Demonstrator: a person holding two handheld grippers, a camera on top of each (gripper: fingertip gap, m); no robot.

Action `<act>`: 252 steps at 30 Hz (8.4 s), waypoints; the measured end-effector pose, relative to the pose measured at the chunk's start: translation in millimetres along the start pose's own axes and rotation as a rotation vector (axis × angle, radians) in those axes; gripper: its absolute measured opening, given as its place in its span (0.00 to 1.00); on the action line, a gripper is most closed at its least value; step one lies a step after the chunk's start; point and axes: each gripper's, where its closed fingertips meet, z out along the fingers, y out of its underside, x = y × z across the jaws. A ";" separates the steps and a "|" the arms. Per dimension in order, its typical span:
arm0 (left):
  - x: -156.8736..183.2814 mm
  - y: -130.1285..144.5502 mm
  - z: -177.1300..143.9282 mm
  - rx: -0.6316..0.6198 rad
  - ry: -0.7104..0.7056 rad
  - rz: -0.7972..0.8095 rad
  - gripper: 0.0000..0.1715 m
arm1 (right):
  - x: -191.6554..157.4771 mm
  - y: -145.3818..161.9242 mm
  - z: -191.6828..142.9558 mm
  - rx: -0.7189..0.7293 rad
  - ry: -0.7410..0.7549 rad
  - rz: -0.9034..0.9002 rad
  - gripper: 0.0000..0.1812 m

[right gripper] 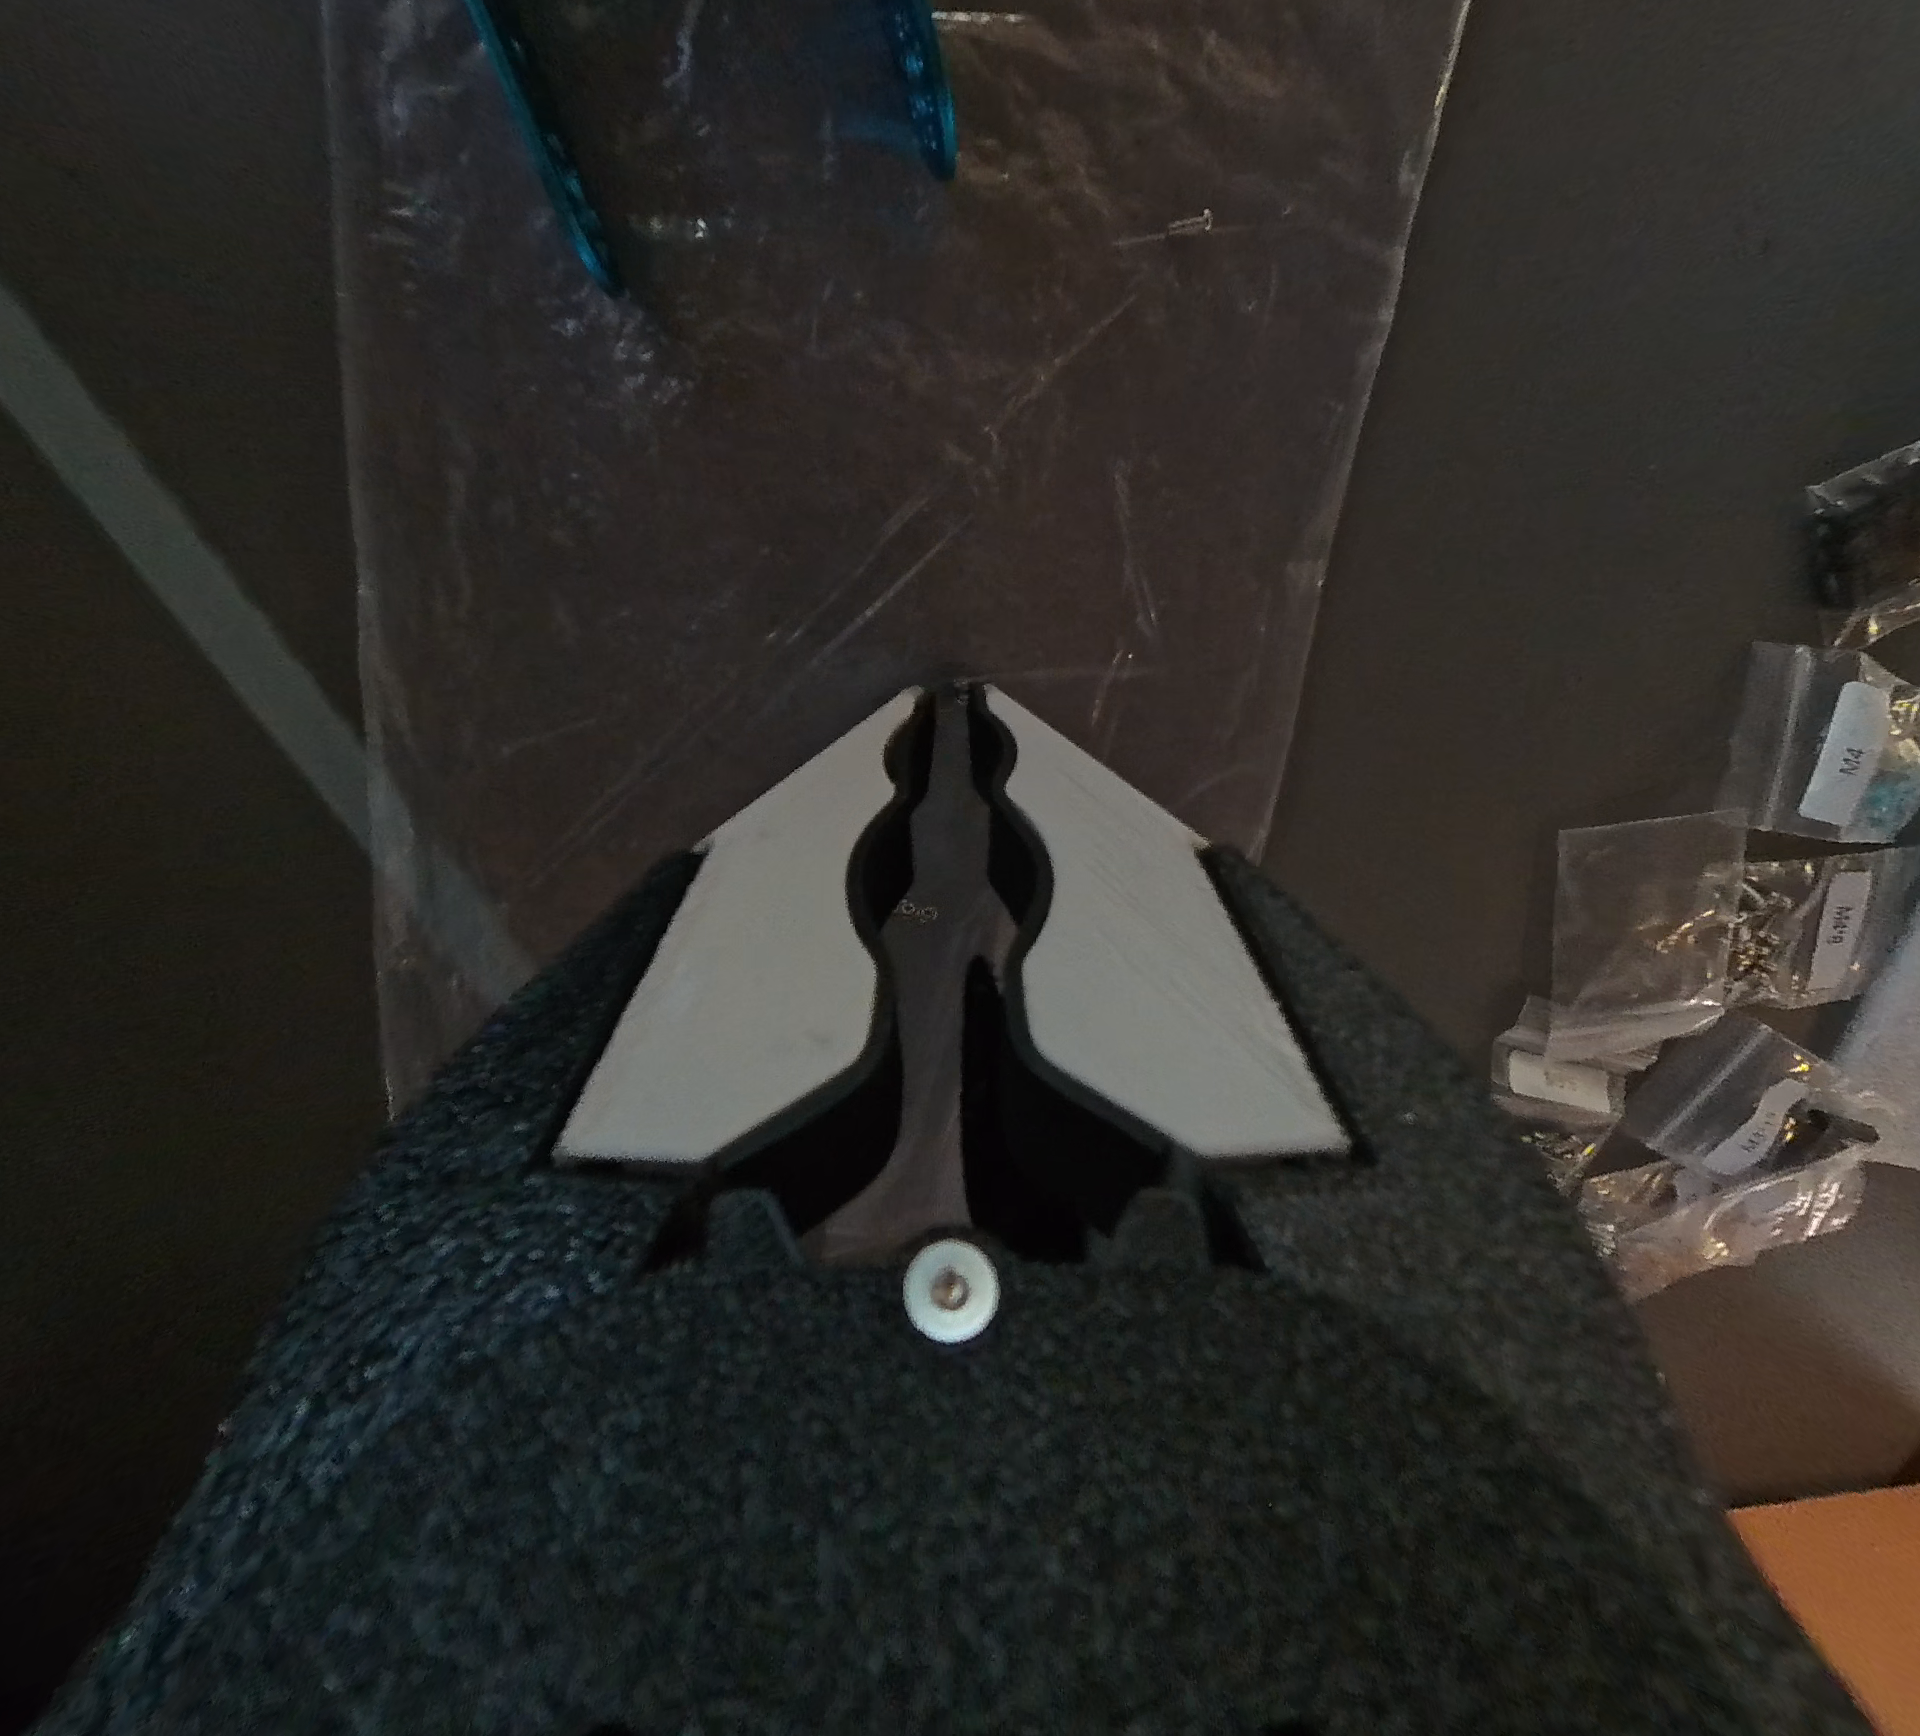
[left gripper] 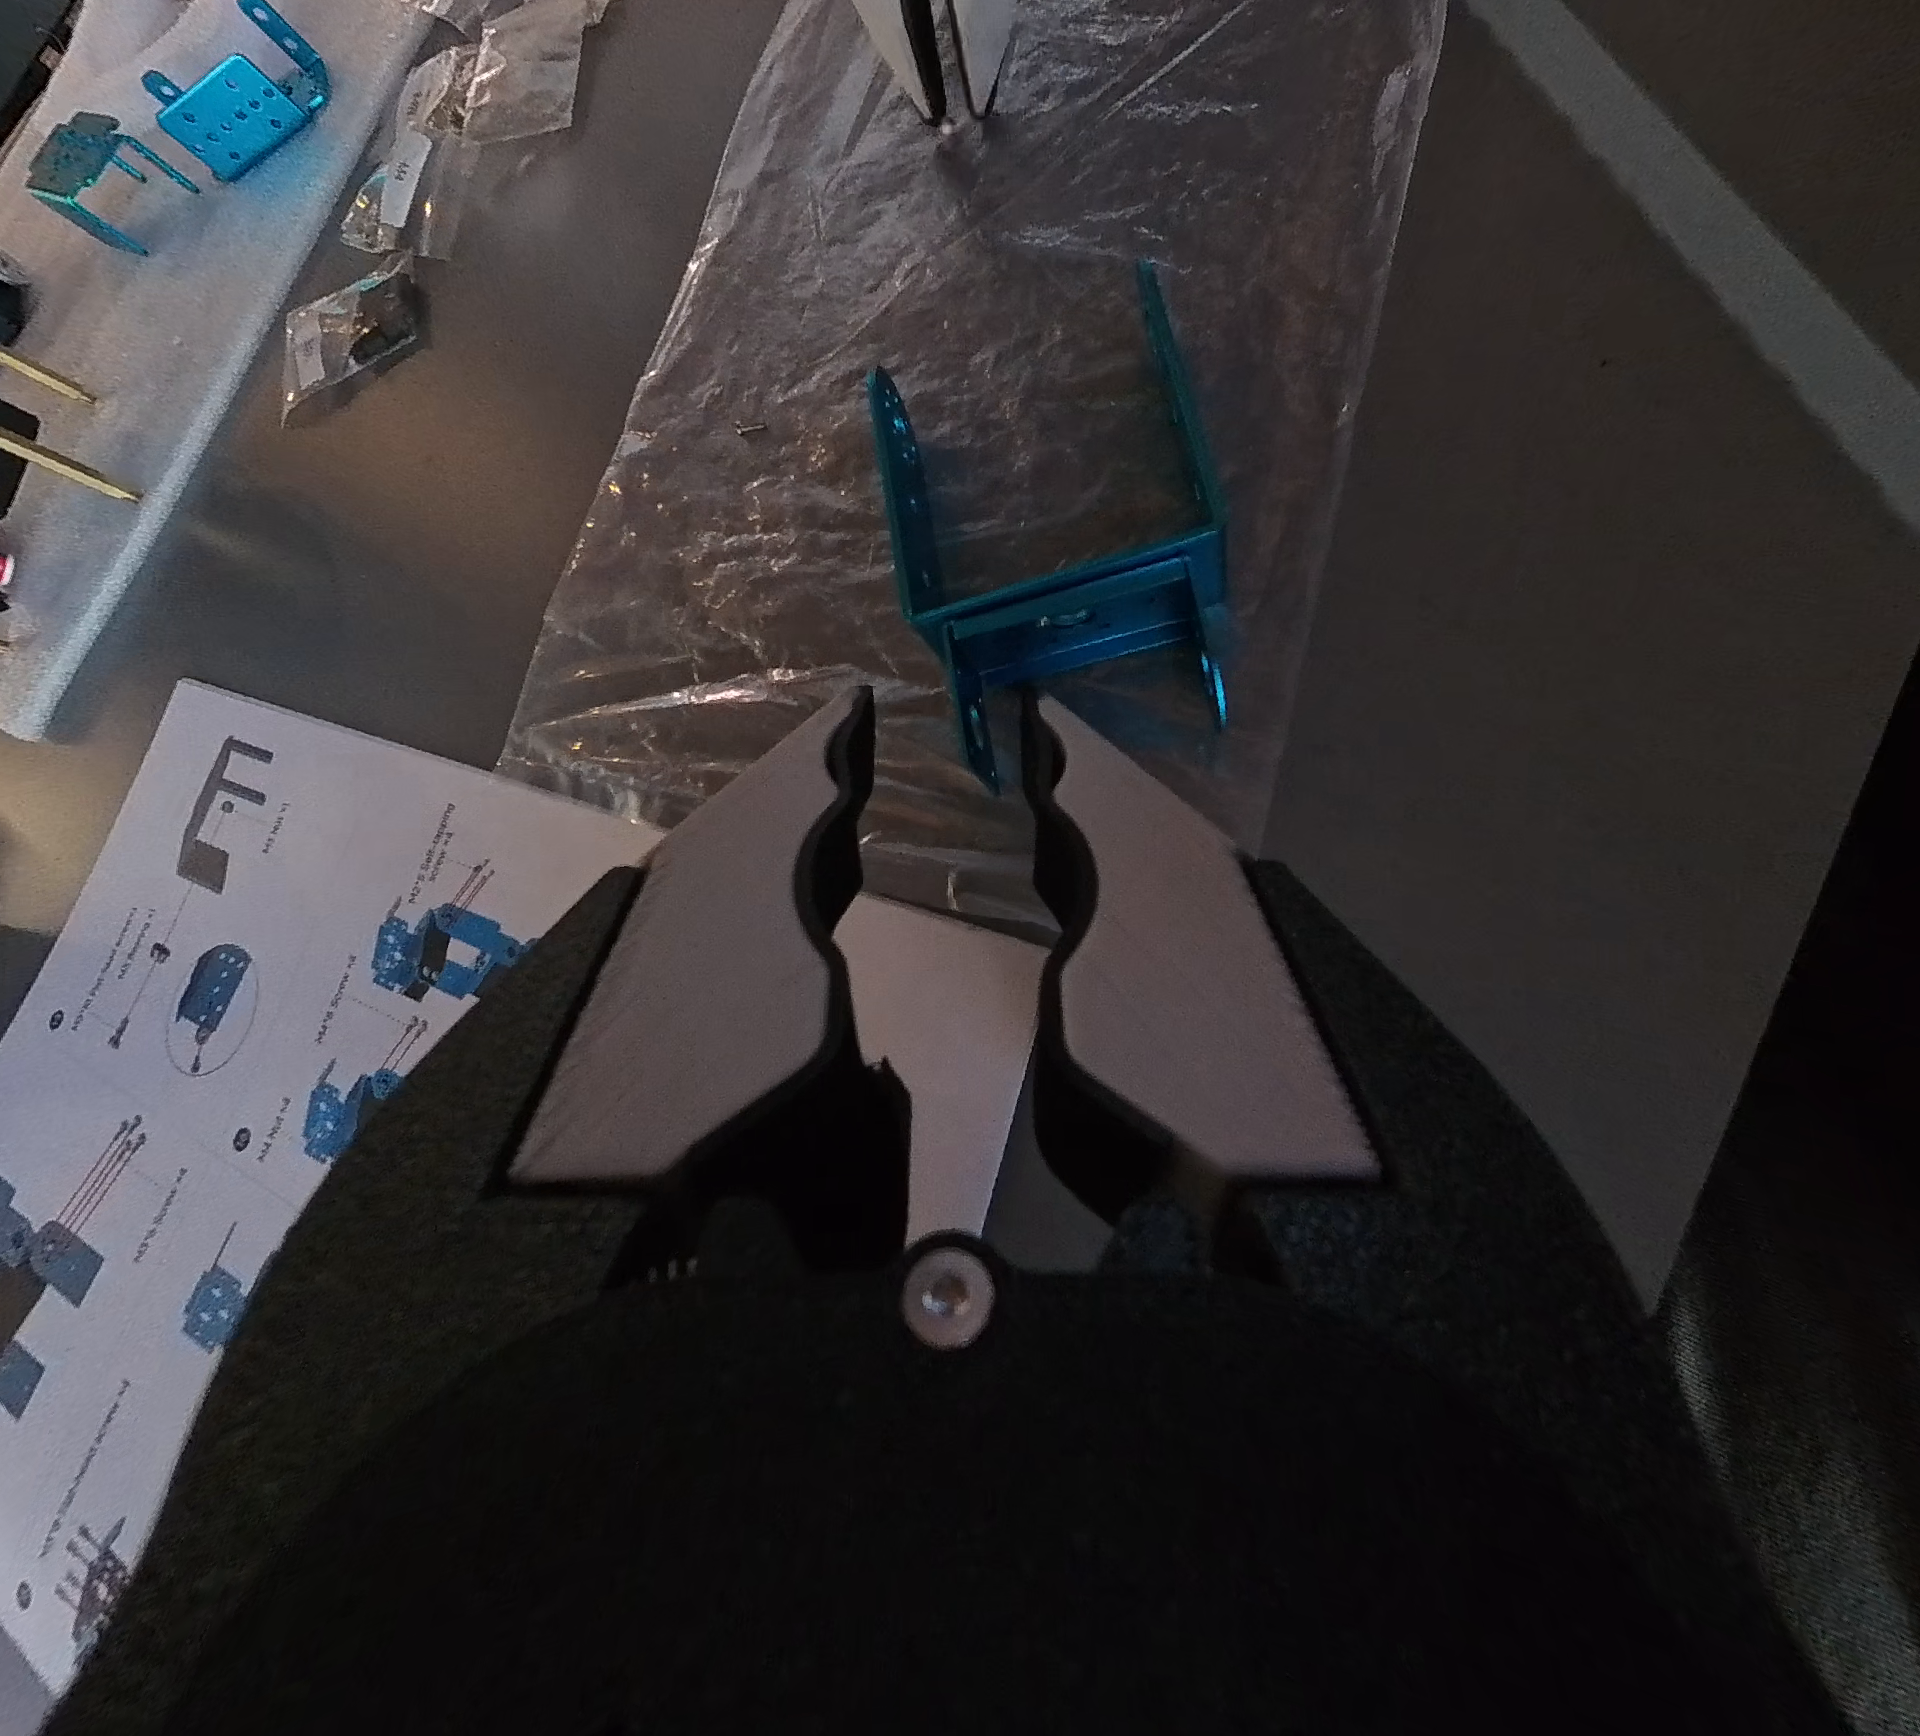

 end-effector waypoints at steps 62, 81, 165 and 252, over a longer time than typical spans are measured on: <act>-1.3 1.7 -2.3 0.002 -0.004 -0.007 0.16 | 1.0 -30.4 -5.5 0.042 -0.105 -0.149 0.02; -3.2 -7.5 1.0 0.043 0.001 -0.021 0.16 | -36.9 -125.6 13.2 0.543 -0.198 -0.084 0.03; -3.5 5.3 -5.2 0.001 0.000 0.001 0.12 | -24.6 -110.6 22.5 0.294 -0.278 -0.262 0.38; -10.9 -2.8 -15.2 0.105 0.068 -0.176 0.19 | -12.6 -132.0 -15.9 0.606 -0.289 0.609 0.01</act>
